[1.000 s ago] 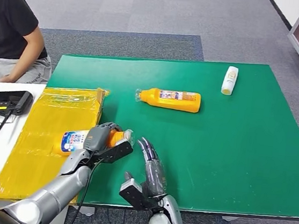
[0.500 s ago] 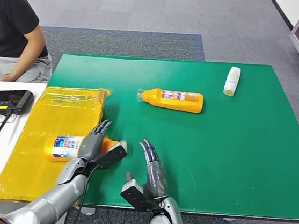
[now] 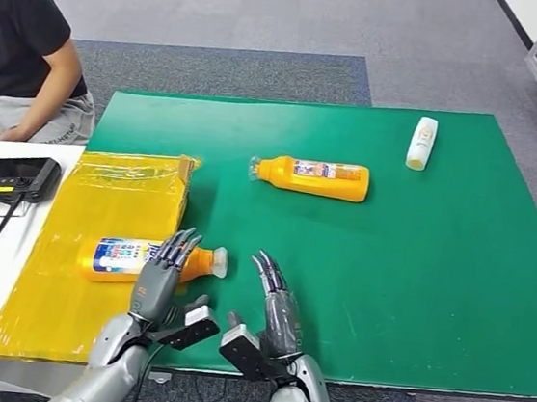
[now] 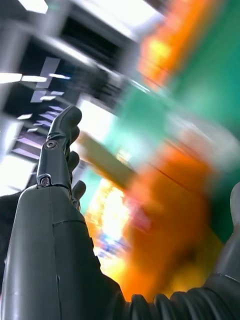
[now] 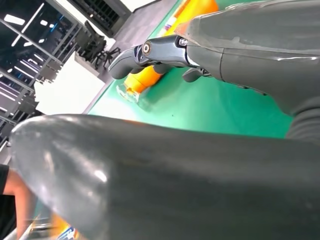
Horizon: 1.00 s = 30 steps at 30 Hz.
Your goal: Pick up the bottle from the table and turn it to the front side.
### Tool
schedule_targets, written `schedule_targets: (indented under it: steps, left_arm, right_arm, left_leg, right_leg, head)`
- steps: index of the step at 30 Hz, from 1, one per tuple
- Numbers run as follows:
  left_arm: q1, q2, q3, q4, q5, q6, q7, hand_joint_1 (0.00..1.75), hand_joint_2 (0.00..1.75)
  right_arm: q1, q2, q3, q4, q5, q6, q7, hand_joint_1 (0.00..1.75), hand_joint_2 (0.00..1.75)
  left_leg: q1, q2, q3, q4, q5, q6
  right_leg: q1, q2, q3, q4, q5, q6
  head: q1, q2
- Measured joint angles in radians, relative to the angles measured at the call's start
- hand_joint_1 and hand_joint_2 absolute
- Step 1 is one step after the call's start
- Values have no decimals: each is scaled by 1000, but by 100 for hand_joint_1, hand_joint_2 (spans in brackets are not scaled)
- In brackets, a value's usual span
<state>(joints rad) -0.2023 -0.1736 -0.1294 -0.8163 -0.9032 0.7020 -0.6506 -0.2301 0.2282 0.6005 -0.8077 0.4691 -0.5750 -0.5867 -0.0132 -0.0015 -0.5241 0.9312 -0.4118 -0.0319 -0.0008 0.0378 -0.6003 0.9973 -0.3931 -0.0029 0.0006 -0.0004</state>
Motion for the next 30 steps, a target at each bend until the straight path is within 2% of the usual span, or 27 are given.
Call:
schedule_targets:
  steps: [3, 7, 9, 12, 17, 30]
  left_arm:
    - [94, -49, 30, -353, 76, 2, -43, 0, 175]
    - [142, -83, 25, -783, 181, 3, -50, 0, 175]
    - [158, -85, 14, -936, 241, 3, -52, 0, 175]
    - [172, -84, 4, -1095, 317, 1, -52, 0, 175]
    - [183, -83, -5, -1211, 347, -1, -52, 0, 175]
    - [203, -83, 25, -1301, 382, -1, -52, 0, 175]
  right_arm:
    - [-10, 0, 1, 22, -20, -4, -16, 0, 0]
    - [-23, 0, 6, 45, -34, -12, -16, 0, 0]
    - [-28, 0, 10, 52, -38, -19, -11, 0, 0]
    - [-35, 1, 16, 59, -44, -24, -5, 0, 0]
    - [-38, 1, 24, 62, -47, -25, -3, 0, 0]
    - [-46, 1, 55, 70, -57, -31, 14, 0, 0]
  left_leg:
    - [1, 0, -16, 5, 2, 1]
    - [1, 0, -23, 7, 2, 3]
    - [1, 0, -24, 8, 1, 4]
    - [1, -1, -25, 8, 1, 5]
    - [1, -1, -27, 10, 1, 6]
    - [1, -2, -29, 10, 2, 7]
  right_leg:
    - [1, 0, -13, 1, 5, 1]
    - [1, -1, -18, 0, 6, 3]
    - [1, -2, -18, 0, 6, 4]
    - [1, -2, -18, -1, 6, 5]
    - [1, -2, -19, -1, 7, 6]
    - [0, -3, -19, -1, 8, 7]
  head:
    - [0, 0]
    - [0, 0]
    - [0, 0]
    - [0, 0]
    - [0, 0]
    - [0, 0]
